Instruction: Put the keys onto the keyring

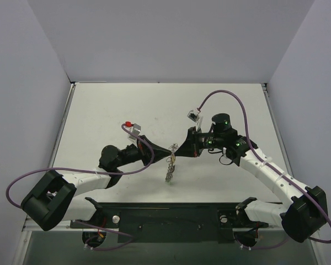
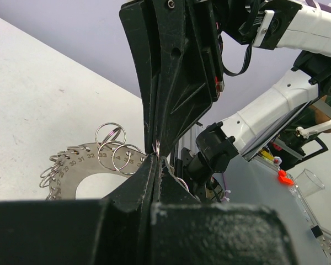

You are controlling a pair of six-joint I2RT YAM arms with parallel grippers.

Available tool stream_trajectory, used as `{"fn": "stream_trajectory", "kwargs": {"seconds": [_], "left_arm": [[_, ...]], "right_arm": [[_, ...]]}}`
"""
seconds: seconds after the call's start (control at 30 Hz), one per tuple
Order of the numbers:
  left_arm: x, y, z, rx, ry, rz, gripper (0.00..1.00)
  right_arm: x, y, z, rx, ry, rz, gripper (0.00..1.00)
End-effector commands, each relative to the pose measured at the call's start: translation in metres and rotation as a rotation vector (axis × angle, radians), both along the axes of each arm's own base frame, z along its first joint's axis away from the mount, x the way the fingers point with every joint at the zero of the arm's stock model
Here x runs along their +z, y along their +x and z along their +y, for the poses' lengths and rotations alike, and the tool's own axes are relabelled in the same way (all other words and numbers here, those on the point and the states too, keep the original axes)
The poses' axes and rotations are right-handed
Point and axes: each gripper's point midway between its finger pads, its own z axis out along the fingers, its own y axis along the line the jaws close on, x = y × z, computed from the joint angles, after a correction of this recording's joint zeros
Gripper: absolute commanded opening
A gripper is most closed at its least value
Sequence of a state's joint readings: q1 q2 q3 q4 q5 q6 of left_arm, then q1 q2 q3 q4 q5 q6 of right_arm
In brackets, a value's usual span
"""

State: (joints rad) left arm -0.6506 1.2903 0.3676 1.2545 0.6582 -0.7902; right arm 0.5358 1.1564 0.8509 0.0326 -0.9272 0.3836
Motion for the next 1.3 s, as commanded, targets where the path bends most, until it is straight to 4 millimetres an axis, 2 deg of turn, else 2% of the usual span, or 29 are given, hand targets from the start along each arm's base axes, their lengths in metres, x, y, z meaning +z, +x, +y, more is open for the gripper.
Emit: {"fn": "stream_trajectory", "kwargs": {"seconds": [0.0, 0.1, 0.2, 0.37, 0.53, 0.77, 1.0, 1.17, 1.27], "left_arm": [[0.087, -0.033, 0.014, -0.059, -0.245, -0.382, 0.00], [0.088, -0.035, 0.014, -0.061, -0.246, -0.392, 0.00], [0.088, -0.037, 0.015, -0.065, -0.246, -0.403, 0.00], [0.087, -0.038, 0.014, -0.078, -0.238, -0.413, 0.00], [0.085, -0.040, 0.013, -0.082, -0.232, -0.425, 0.00], [0.081, -0.036, 0.011, -0.070, -0.214, -0.424, 0.00], [0.076, -0.030, 0.010, -0.044, -0.190, -0.414, 0.00], [0.075, -0.026, 0.011, -0.020, -0.181, -0.421, 0.00], [0.073, -0.022, 0.010, 0.002, -0.159, -0.414, 0.00]], "right_arm": [[0.019, 0.008, 0.006, -0.004, 0.055, -0.052, 0.00], [0.007, -0.001, 0.009, 0.012, 0.041, -0.012, 0.00], [0.003, -0.002, 0.010, 0.005, 0.035, -0.004, 0.00], [0.014, 0.011, 0.004, -0.033, 0.049, -0.021, 0.00], [0.032, 0.016, 0.001, -0.031, 0.084, -0.053, 0.00], [0.051, 0.009, 0.002, 0.015, 0.129, -0.077, 0.00], [0.050, 0.000, 0.000, 0.038, 0.128, -0.079, 0.00], [0.061, 0.002, -0.007, 0.037, 0.127, -0.122, 0.18], [0.067, 0.002, -0.012, 0.037, 0.122, -0.145, 0.22]]}}
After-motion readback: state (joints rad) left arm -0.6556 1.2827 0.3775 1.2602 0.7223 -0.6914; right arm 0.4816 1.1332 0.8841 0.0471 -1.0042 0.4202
